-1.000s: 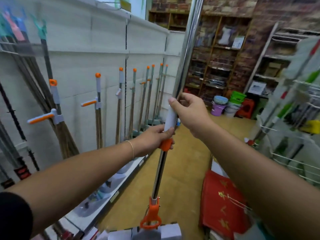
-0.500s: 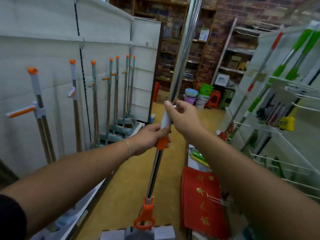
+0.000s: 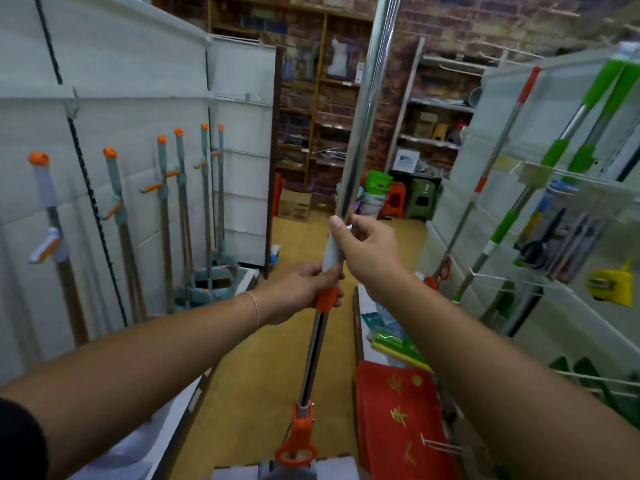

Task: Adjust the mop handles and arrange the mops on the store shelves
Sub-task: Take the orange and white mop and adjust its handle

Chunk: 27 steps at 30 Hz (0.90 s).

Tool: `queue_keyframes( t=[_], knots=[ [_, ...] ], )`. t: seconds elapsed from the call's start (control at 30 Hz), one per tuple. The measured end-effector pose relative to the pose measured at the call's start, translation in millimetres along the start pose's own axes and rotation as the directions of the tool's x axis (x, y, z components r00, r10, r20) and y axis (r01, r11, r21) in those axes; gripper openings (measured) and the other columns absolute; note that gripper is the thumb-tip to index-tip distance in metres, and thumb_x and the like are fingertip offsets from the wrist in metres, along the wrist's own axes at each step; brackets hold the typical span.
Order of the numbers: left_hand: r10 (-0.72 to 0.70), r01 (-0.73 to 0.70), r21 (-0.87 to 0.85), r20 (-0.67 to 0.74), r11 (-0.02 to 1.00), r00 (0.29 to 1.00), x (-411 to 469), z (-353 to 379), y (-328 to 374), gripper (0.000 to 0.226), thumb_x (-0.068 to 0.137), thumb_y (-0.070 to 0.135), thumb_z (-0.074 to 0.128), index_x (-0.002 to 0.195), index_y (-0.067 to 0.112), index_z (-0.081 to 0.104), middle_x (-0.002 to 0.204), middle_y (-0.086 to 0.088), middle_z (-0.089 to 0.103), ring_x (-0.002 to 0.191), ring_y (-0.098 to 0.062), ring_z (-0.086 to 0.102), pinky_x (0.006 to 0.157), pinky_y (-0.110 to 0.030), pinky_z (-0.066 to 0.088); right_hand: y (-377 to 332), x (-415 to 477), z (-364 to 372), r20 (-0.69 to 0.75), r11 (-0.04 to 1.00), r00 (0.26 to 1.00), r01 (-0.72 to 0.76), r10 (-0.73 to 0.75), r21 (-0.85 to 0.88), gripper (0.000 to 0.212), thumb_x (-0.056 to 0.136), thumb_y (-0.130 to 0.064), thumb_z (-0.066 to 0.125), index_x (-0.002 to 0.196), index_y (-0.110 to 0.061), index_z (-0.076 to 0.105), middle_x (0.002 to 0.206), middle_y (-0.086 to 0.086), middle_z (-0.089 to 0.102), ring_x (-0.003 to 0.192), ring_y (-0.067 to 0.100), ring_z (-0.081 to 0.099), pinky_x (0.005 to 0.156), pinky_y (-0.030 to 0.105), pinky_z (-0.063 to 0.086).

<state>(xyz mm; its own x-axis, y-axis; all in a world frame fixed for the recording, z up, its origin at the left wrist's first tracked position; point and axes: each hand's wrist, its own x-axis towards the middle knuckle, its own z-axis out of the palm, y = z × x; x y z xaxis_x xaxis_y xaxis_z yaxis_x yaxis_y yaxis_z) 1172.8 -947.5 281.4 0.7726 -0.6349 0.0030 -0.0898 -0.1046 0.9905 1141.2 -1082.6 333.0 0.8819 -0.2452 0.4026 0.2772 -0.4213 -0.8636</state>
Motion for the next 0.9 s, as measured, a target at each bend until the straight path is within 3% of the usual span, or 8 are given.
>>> queue_keyframes(
  t=[0.1, 0.27, 0.5, 0.63, 0.77, 0.9],
  knots=[
    [0.014, -0.014, 0.007, 0.002, 1.0, 1.0, 29, -10, -4, 0.038, 0.097, 0.045, 0.05, 0.115, 0.013, 0.057, 0.112, -0.018, 0.067, 0.104, -0.03, 0.068, 0.091, -0.04, 0.054, 11, 20, 3, -0.033, 1.0, 0.999, 0.013, -0.012, 0.023, 0.03, 0.095, -0.034, 0.063, 0.084, -0.006, 0.067, 0.061, -0.004, 0.052, 0.053, 0.002, 0.048, 0.049, 0.019, 0.041],
    [0.014, -0.015, 0.038, 0.02, 0.999, 1.0, 87, -28, -14, 0.056, 0.085, 0.06, 0.052, 0.116, 0.014, 0.058, 0.11, -0.012, 0.068, 0.104, -0.026, 0.067, 0.094, -0.043, 0.054, 39, 67, 8, -0.057, 0.998, 0.998, 0.0, 0.004, 0.057, 0.03, 0.095, -0.031, 0.065, 0.081, -0.004, 0.066, 0.064, 0.001, 0.054, 0.055, 0.003, 0.05, 0.052, 0.02, 0.042],
    [-0.03, 0.031, 0.069, -0.003, 0.997, 1.0, 177, -51, -37, 0.044, 0.097, 0.049, 0.047, 0.12, 0.012, 0.056, 0.112, -0.013, 0.067, 0.105, -0.027, 0.067, 0.092, -0.04, 0.054, 100, 150, 17, -0.03, 0.989, 0.995, -0.089, 0.093, 0.115, 0.019, 0.093, -0.035, 0.066, 0.096, -0.016, 0.071, 0.089, 0.017, 0.068, 0.083, 0.022, 0.066, 0.075, 0.039, 0.059],
    [-0.061, 0.061, 0.07, 0.003, 0.996, 0.998, 234, -66, -42, 0.045, 0.098, 0.047, 0.047, 0.122, 0.01, 0.055, 0.11, -0.014, 0.067, 0.101, -0.026, 0.069, 0.091, -0.042, 0.054, 130, 205, 17, -0.008, 0.987, 0.993, -0.112, 0.114, 0.116, 0.024, 0.093, -0.036, 0.066, 0.097, -0.013, 0.071, 0.086, 0.011, 0.068, 0.083, 0.02, 0.066, 0.073, 0.035, 0.058],
    [-0.076, 0.076, 0.062, 0.0, 0.995, 0.997, 286, -79, -39, 0.04, 0.097, 0.048, 0.048, 0.115, 0.014, 0.057, 0.109, -0.014, 0.068, 0.1, -0.027, 0.069, 0.094, -0.043, 0.055, 151, 256, 11, 0.014, 0.986, 0.992, -0.129, 0.128, 0.103, 0.029, 0.092, -0.037, 0.066, 0.096, -0.01, 0.071, 0.094, 0.018, 0.071, 0.093, 0.029, 0.07, 0.08, 0.043, 0.06],
    [-0.054, 0.055, 0.06, -0.016, 0.997, 0.998, 330, -88, -34, 0.042, 0.097, 0.049, 0.046, 0.117, 0.014, 0.056, 0.11, -0.016, 0.068, 0.103, -0.029, 0.068, 0.096, -0.043, 0.054, 163, 302, 5, 0.046, 0.985, 0.992, -0.119, 0.115, 0.121, 0.033, 0.093, -0.036, 0.065, 0.107, -0.007, 0.07, 0.094, 0.011, 0.071, 0.088, 0.016, 0.067, 0.071, 0.027, 0.057]
  ],
)
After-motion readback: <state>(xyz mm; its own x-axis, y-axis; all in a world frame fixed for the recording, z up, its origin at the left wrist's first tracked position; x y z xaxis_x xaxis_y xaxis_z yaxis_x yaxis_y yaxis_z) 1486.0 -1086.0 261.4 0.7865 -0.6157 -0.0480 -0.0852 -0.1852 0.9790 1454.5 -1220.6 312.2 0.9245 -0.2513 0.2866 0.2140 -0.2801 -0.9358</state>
